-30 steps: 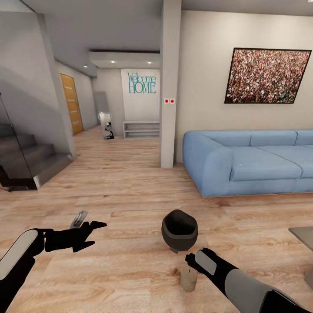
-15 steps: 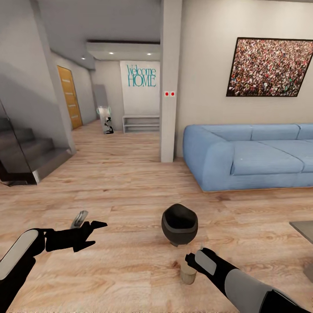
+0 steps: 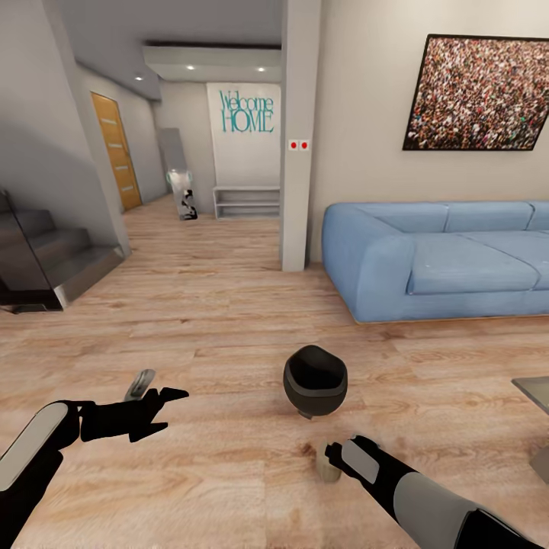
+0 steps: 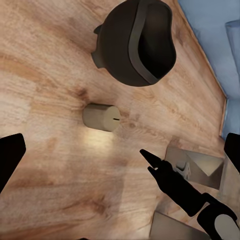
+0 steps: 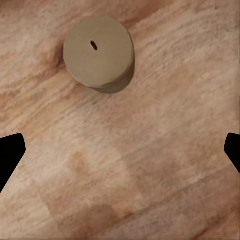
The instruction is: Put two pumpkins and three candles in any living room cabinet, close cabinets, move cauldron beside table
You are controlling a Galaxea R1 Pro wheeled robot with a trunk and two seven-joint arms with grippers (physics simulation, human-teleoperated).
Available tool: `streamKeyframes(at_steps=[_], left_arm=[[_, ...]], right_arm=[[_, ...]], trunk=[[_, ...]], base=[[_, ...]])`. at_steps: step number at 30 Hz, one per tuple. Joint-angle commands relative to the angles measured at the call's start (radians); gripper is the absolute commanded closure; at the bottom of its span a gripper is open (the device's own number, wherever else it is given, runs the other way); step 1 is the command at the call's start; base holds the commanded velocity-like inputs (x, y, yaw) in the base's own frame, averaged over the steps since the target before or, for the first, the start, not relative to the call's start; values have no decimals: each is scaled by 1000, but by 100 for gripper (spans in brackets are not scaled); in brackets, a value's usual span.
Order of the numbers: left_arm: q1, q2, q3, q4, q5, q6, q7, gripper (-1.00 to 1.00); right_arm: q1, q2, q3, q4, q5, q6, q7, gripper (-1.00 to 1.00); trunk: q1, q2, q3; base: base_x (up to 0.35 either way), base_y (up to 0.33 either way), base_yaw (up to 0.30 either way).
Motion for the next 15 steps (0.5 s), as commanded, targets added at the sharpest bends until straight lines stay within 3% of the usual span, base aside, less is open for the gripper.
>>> streamKeyframes(at_steps=[1, 12, 15], left_arm=[[-1, 1, -1, -1, 11, -1, 10, -100], [-1, 0, 0, -1, 15, -1, 10, -100], [-1, 2, -2, -1, 70, -1, 10, -100]], right_arm=[[-1, 0, 6, -2, -2, 5, -6, -100], [0, 0, 7, -2, 0, 10, 10, -100], [0, 0, 7, -2, 0, 11, 39, -100]], trunk=[[0, -1, -5], [5, -3, -48], [6, -4, -59]], base=[[0, 0, 0], [0, 0, 0], [0, 0, 0]])
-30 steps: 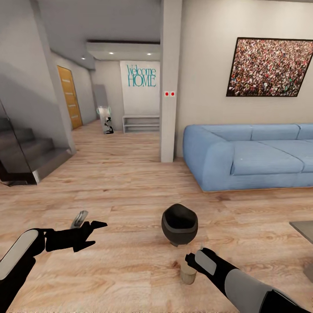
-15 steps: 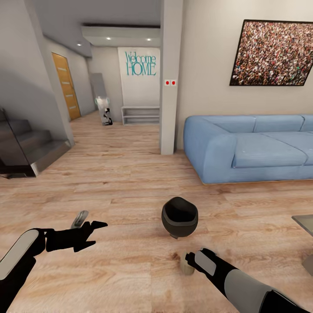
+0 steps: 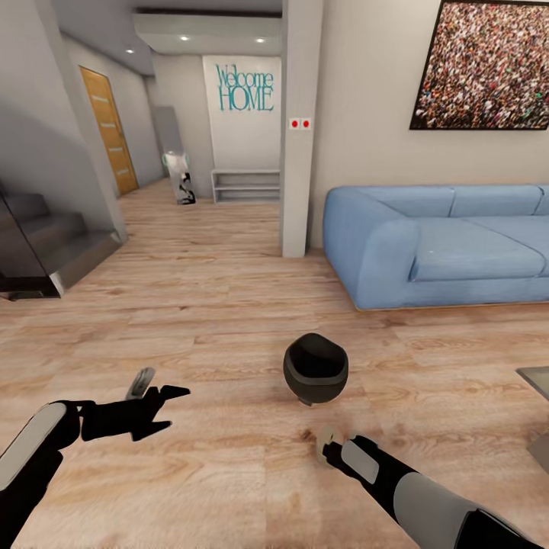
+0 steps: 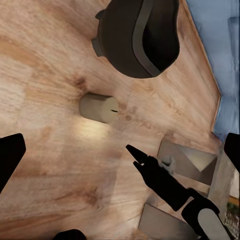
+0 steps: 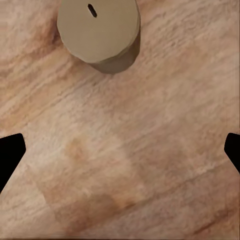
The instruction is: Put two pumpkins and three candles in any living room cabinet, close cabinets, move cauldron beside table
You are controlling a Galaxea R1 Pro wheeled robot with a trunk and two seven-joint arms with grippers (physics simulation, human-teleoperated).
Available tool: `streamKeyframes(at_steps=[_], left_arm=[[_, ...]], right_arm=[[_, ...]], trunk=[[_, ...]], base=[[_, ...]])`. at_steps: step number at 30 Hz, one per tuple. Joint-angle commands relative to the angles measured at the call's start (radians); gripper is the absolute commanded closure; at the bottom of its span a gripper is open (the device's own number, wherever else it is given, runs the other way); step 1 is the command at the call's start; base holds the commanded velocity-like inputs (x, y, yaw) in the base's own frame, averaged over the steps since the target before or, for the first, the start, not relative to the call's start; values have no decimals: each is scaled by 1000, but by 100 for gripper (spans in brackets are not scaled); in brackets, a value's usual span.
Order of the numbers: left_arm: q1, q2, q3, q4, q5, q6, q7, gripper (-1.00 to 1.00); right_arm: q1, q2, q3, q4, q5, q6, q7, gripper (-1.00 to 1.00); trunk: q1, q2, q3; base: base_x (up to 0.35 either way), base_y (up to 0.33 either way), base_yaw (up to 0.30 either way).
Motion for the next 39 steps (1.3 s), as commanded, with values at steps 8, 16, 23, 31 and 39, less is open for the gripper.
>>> streamKeyframes(at_steps=[8, 16, 23, 31, 39], left_arm=[[-1, 2, -3, 4, 58, 0, 10, -100], [-1, 2, -4, 1, 60, 0, 10, -100], [-1, 2, -4, -1, 62, 1, 10, -100], [-1, 2, -1, 0, 62, 1, 10, -100], [-1, 2, -3, -1, 62, 1, 10, -100]], right_arm=[[-1, -1, 5, -1, -3, 4, 7, -100], [-1, 0, 5, -1, -3, 3, 7, -100], [-1, 1, 5, -1, -3, 3, 7, -100], [-1, 3, 5, -1, -3, 3, 7, -100], [-1, 1, 5, -1, -3, 3, 7, -100]], trunk=[[3, -2, -32], [5, -3, -47], [5, -3, -47], [5, -3, -47], [5, -3, -47]], base=[[0, 0, 0], [0, 0, 0], [0, 0, 0], [38, 12, 0], [145, 198, 0]])
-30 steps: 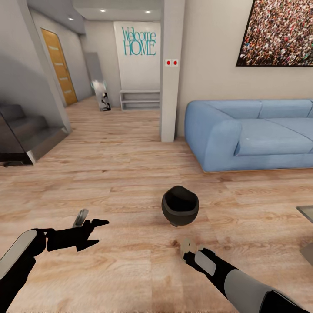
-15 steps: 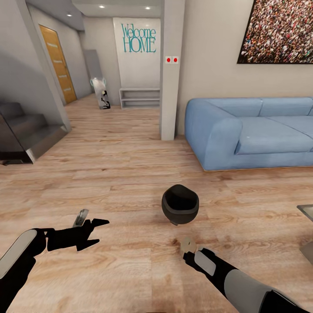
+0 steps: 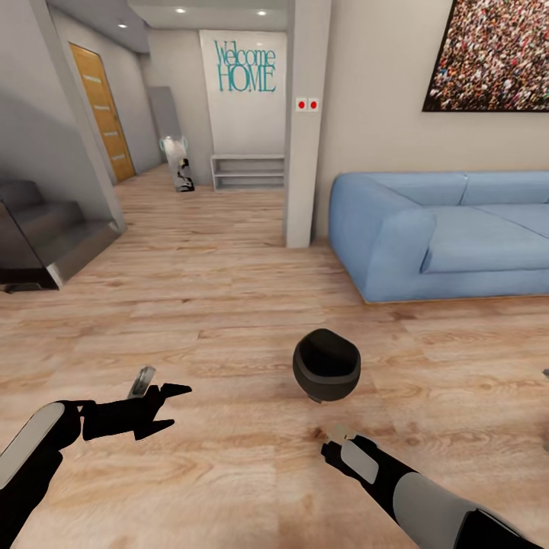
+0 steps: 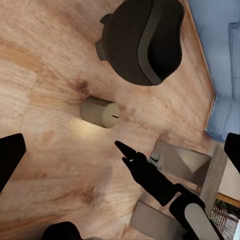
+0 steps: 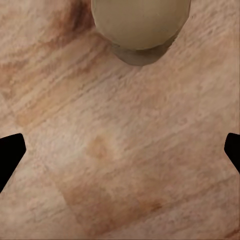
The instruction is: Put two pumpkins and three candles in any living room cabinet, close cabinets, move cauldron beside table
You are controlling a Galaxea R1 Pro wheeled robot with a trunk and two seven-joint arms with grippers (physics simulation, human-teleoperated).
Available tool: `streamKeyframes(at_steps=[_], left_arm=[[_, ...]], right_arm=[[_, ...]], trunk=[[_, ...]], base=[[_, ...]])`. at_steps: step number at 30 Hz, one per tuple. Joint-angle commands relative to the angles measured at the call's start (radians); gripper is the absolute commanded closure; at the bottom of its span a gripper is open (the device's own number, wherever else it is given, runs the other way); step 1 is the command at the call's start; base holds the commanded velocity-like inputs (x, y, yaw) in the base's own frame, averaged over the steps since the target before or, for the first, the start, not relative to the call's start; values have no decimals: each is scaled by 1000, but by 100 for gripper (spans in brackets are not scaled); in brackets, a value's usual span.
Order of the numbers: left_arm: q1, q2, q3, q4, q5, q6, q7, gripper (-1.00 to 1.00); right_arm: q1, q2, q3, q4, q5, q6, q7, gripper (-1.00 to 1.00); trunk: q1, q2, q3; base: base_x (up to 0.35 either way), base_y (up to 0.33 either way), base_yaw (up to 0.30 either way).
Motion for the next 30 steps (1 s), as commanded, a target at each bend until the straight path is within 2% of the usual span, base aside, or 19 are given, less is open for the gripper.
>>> streamKeyframes(at_steps=[1, 17, 30], left_arm=[[-1, 1, -1, 0, 10, -1, 9, -100], [-1, 1, -2, -1, 10, -1, 9, -100], [-1, 1, -6, -2, 10, -2, 9, -100]], right_arm=[[-1, 0, 5, -1, -3, 4, -6, -100], [-1, -2, 5, -1, -3, 4, -6, -100], [-1, -2, 5, -1, -3, 4, -6, -100]], trunk=[[0, 0, -1], [0, 0, -1], [0, 0, -1]], base=[[182, 196, 0], [67, 40, 0], [26, -187, 0]])
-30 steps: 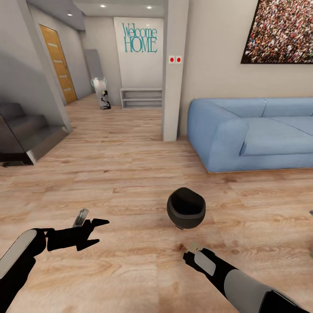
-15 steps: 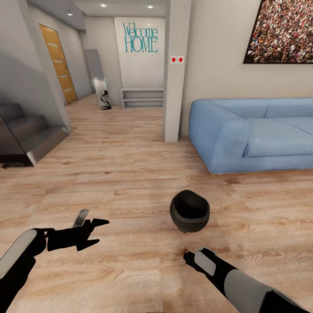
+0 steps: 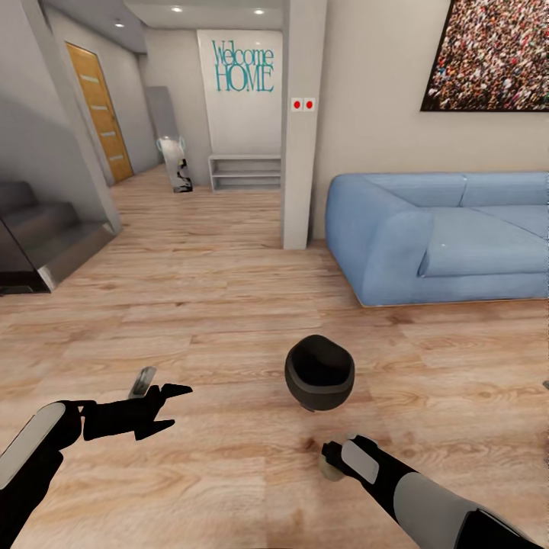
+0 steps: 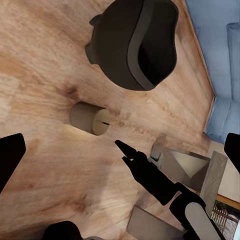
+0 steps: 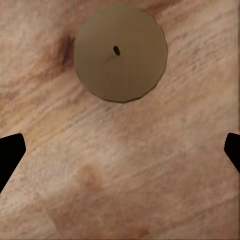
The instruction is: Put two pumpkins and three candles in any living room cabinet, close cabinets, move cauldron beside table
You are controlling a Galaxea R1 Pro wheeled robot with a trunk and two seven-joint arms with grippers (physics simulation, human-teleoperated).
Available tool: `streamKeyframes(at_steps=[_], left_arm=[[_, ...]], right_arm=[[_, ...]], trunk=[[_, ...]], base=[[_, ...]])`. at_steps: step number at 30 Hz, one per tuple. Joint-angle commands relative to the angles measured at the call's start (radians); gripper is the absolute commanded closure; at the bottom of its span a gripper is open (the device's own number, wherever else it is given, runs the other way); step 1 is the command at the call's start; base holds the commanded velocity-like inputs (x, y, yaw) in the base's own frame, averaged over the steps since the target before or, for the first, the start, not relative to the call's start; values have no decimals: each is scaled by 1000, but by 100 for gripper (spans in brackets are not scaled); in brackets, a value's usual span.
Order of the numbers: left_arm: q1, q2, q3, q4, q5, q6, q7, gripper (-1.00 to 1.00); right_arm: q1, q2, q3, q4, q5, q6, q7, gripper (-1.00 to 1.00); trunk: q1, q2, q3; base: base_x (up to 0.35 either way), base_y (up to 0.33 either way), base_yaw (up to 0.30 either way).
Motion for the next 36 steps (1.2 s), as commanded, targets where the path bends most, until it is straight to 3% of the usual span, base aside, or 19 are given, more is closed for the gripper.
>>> streamKeyframes(at_steps=[1, 24, 36], left_arm=[[-1, 1, -1, -1, 11, -1, 10, -100], [-1, -1, -4, -3, 10, -1, 10, -100], [0, -1, -4, -5, 9, -1, 10, -100]], right_arm=[[-1, -1, 5, -2, -3, 4, -6, -100], [-1, 1, 5, -2, -3, 4, -6, -100], [-1, 0, 5, -2, -3, 4, -5, -100]], trunk=[[0, 0, -1], [0, 0, -1], [0, 0, -1]], base=[[4, -61, 0], [56, 19, 0], [162, -37, 0]])
